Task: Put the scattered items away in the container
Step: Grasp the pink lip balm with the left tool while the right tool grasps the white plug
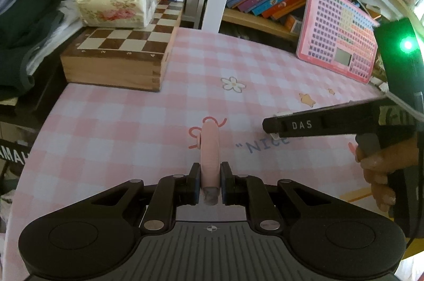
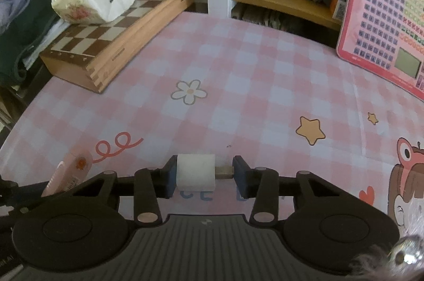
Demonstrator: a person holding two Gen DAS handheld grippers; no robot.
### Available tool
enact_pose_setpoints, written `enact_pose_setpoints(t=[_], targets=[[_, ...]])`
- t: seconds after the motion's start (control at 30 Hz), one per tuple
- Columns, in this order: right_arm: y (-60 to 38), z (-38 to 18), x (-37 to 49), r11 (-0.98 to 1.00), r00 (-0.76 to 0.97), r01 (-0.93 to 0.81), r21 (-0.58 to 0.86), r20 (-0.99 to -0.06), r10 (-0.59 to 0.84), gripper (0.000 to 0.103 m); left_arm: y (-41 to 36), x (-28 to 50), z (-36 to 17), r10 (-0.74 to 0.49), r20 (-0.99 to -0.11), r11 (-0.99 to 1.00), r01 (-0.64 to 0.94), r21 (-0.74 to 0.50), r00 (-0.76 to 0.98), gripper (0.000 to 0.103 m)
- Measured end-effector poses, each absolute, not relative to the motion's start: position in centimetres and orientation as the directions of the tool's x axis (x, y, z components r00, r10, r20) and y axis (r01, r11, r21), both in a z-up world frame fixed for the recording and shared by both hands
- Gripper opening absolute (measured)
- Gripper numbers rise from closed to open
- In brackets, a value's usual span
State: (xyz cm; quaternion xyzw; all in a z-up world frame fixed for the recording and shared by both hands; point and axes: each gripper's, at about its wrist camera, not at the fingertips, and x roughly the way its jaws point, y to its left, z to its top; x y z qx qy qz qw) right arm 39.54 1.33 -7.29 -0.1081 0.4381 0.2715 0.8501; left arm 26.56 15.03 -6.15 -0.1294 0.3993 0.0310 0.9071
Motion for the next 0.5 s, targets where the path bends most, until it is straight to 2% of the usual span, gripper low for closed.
enact_pose_setpoints(t=[0.5], targets=[[-0.8,-4.1,34.1,0.819,0.467,-0.561,0.117,-0.773,0.430,0.041,14.7,22.6,-3.4,-0.100,-0.691,0.955,-0.125,-0.267,0.716,0.013]])
